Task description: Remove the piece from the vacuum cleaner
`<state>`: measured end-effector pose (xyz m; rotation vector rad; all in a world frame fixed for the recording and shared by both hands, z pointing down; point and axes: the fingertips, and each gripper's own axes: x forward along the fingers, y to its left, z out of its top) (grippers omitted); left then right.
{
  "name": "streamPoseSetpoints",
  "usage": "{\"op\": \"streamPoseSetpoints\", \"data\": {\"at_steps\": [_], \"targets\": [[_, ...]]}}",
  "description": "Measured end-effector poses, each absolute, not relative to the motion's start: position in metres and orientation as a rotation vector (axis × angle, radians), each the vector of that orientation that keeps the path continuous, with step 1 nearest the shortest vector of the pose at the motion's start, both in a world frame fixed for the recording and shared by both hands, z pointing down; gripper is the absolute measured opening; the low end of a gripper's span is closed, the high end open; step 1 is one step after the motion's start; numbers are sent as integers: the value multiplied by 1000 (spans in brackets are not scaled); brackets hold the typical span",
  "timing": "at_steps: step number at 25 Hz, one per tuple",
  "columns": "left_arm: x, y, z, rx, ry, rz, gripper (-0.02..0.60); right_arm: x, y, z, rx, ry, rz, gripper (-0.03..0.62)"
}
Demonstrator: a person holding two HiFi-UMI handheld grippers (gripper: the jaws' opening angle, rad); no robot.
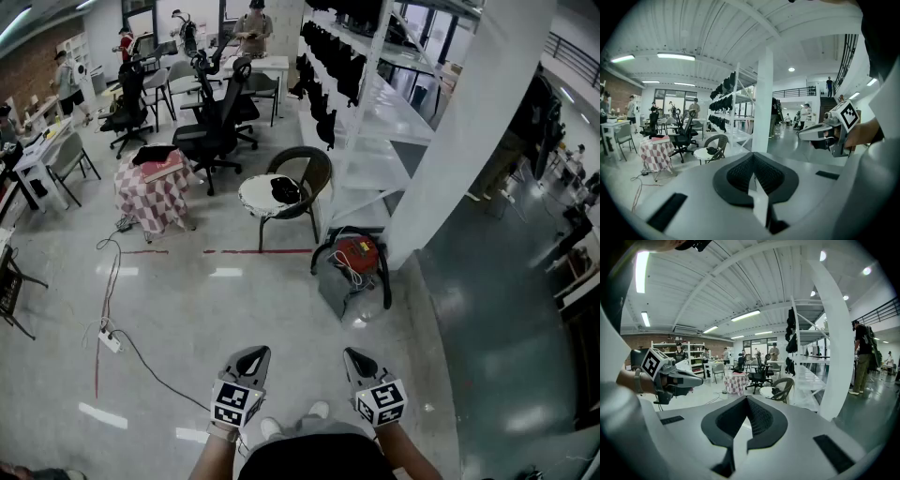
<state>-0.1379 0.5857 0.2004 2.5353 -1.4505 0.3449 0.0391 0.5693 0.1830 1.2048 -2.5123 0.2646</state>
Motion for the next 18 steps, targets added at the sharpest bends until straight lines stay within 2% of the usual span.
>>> {"op": "streamPoseSetpoints", "data": {"at_steps": [18], "targets": [[1,491,192,2574,-1442,439,17,180,487,184,1346,-2592,343,26]]}}
